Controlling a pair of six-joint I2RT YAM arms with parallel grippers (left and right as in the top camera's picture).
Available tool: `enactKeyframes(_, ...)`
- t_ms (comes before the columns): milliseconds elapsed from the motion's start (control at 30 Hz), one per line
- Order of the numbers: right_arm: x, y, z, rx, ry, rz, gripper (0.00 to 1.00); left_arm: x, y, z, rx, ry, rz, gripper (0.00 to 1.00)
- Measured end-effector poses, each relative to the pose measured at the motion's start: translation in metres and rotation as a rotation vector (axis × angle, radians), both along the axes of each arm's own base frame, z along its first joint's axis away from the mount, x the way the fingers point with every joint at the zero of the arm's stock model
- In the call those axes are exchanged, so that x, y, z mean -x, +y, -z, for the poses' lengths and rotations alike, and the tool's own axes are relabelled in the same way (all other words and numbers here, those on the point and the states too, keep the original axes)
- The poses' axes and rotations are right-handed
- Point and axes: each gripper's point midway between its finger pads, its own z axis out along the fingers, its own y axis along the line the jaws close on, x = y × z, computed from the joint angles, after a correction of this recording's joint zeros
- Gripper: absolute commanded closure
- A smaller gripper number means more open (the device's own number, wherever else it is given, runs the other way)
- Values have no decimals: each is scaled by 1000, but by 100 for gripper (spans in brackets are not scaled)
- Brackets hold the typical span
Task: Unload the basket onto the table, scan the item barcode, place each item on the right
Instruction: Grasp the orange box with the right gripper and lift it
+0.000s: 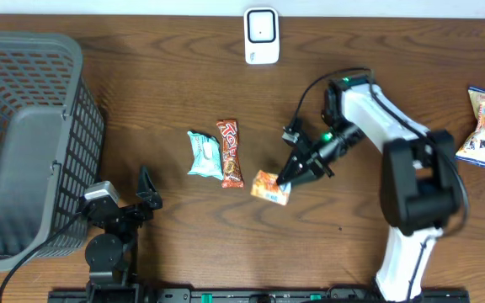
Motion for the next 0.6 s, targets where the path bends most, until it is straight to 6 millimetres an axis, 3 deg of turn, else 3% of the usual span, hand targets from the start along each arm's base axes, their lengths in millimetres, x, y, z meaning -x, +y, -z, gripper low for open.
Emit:
enactKeyframes(133,33,-5,-17,-57,-21,2,99,0,0,0,0,0,0,2)
enactKeyframes(333,74,-13,-11,-72,56,0,99,0,0,0,0,0,0,2)
enactKeyframes(600,88,-13,-7,-98,104,19,99,0,0,0,0,0,0,2)
